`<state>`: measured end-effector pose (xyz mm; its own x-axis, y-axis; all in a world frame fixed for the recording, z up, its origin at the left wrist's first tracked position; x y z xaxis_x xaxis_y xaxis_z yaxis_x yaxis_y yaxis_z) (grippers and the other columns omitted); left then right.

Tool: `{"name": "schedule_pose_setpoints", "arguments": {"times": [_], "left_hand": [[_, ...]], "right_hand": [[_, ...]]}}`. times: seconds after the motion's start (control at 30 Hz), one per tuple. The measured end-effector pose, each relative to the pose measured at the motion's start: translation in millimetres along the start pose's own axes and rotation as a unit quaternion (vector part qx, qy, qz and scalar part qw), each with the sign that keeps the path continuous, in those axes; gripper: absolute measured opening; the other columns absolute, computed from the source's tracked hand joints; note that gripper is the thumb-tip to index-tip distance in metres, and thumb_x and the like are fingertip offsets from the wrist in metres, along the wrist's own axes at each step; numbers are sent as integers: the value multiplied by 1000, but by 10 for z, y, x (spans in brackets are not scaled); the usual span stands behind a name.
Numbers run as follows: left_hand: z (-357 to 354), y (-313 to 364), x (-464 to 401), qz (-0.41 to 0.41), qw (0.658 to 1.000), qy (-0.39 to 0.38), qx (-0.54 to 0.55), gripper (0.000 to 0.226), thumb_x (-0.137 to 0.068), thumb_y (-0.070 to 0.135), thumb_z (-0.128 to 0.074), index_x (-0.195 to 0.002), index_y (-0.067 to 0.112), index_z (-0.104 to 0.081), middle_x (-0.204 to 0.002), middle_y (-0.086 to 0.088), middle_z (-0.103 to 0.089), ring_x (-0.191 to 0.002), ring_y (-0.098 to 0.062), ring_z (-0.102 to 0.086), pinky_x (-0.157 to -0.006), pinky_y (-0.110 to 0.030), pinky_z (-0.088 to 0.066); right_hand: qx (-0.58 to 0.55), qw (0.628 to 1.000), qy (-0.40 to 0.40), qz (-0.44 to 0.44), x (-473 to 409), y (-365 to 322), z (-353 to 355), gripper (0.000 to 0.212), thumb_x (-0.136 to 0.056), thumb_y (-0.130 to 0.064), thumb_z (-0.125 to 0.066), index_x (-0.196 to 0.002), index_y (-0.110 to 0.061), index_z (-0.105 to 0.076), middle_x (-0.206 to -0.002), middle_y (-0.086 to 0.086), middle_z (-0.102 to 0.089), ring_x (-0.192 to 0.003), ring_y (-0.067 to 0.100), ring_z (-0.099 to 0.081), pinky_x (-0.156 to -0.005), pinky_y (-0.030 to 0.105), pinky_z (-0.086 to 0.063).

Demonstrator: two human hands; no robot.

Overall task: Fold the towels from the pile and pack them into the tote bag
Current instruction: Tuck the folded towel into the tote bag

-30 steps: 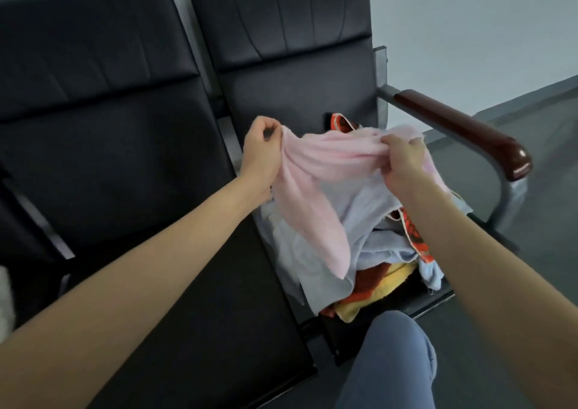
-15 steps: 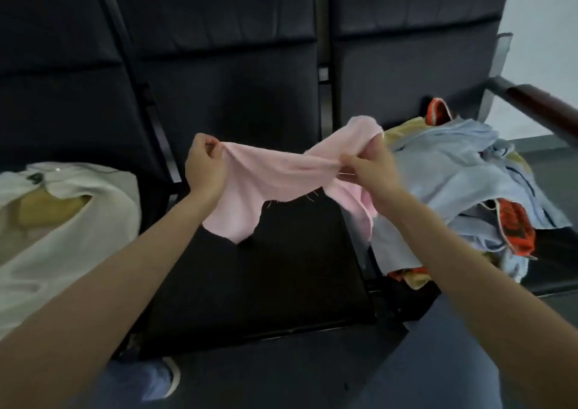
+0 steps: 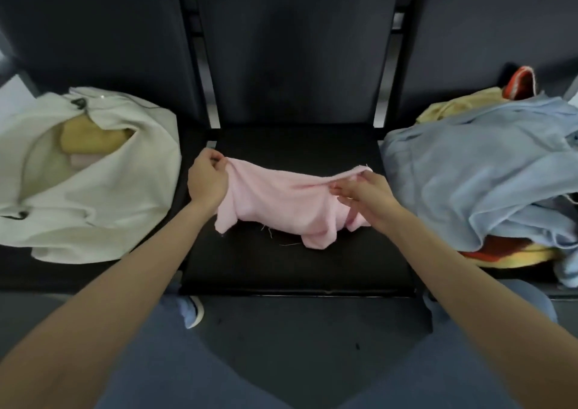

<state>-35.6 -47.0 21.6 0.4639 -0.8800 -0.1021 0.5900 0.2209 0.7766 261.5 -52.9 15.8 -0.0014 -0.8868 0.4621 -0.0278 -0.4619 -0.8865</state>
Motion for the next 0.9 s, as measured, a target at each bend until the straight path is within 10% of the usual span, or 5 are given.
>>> {"name": "schedule_pose_setpoints", "arguments": {"times": [0.2, 0.5, 0.63, 0.9], "left_hand": [[-331, -207, 4, -42, 994, -75, -64, 29, -92, 8, -56, -121, 10, -58, -120, -7, -61, -112, -21, -57, -89, -24, -42], [-749, -658, 579, -179, 928, -226, -238, 38, -81, 25, -74, -114, 12, -63, -118, -7, -56, -107, -26, -53, -94, -36, -43], [-764, -742, 616, -203, 921, -224, -244, 38, -81, 21, -74, -115, 9, -64, -118, -6, -56, -104, -25, -56, -93, -34, -42], [-812, -691, 572, -216, 915, -188, -285, 19, -90, 22, -64, -105, 12, -66, -107, -8, -56, -93, -26, -52, -85, -39, -45]], "right_hand": [[229, 972, 19, 58, -298, -6, 117, 55, -87, -4, -61, -139, -15, -44, -120, 6, -57, -110, 19, -57, -93, 37, -52], [404, 910, 82, 36, -270, 688, 394, 45, -81, -17, -73, -118, -6, -49, -107, 6, -54, -95, 19, -54, -71, 26, -44], [511, 848, 112, 82, -234, 819, 321, 48, -77, -21, -77, -107, -5, -43, -103, 10, -52, -97, 25, -54, -72, 33, -48], [499, 857, 103, 75, -414, 893, 250, 37, -92, -12, -53, -128, -12, -43, -121, 18, -38, -107, 36, -46, -77, 36, -44]]}}
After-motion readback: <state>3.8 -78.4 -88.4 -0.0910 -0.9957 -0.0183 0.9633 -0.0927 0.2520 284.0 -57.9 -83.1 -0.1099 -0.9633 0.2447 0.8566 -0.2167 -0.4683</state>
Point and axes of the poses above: each hand's wrist, its own x-axis away from the middle knuckle, its own z-axis out of the back of the hand, y = z × x, the point moved 4 cm from there along -x, towards the middle knuckle
